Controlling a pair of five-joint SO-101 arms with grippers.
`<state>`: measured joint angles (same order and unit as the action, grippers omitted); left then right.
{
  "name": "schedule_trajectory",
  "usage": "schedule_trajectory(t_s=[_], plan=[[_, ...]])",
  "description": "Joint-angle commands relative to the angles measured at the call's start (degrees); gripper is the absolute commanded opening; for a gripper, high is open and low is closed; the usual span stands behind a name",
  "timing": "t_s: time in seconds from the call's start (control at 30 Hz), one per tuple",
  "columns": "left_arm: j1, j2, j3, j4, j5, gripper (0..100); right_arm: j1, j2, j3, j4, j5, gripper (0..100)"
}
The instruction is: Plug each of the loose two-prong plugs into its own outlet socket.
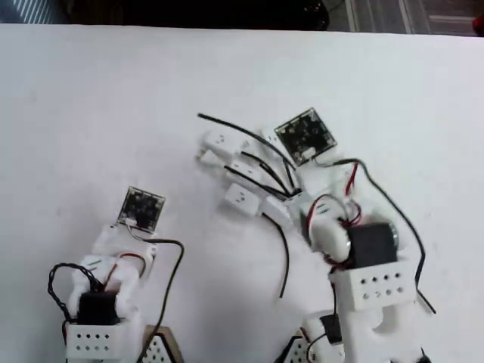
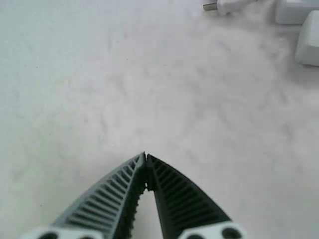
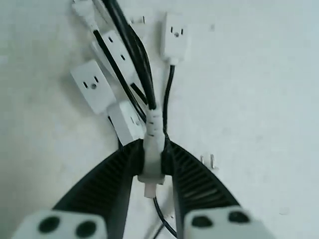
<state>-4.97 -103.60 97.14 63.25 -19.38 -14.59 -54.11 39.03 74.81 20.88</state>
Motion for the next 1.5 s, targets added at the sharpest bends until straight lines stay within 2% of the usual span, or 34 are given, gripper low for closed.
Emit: schedule_trajectory(t_s=[0.0,0.23,0.43,0.63,0.7,0.83,1.03,1.2,1.47], plan=[[0.1,-0.4,-0.2,-1.1,-0.3,2,-5.0,-5.6,6.2,-8.0,-8.6,1.7],[0.0,-0.4,-0.6,-7.9,0.3,2,-11.8,-19.4,22.6,-22.0,-18.9,1.7],[0.0,-0.4,-0.6,-18.6,0.5,2,-18.9,-32.7,32.6,-26.4,-22.4,1.7],[0.6,-0.4,-1.1,-29.6,11.1,2,-28.9,-42.1,35.8,-26.1,-23.6,1.7],[1.8,-0.4,-2.3,-31.3,12.0,2,-31.8,-43.5,36.9,-26.1,-23.6,1.7],[9.2,-0.4,-7.0,-29.6,12.0,2,-35.9,-43.7,39.1,-26.4,-23.5,1.7],[20.6,-0.4,-11.2,-22.4,11.9,2,-36.7,-43.7,39.4,-26.1,-23.0,1.7],[25.2,-0.5,-12.5,-21.3,5.7,2,-36.7,-43.7,39.8,-24.9,-22.9,1.6],[31.0,-0.5,-14.3,-19.4,5.1,2,-36.7,-43.6,40.6,-24.7,-22.9,1.6]])
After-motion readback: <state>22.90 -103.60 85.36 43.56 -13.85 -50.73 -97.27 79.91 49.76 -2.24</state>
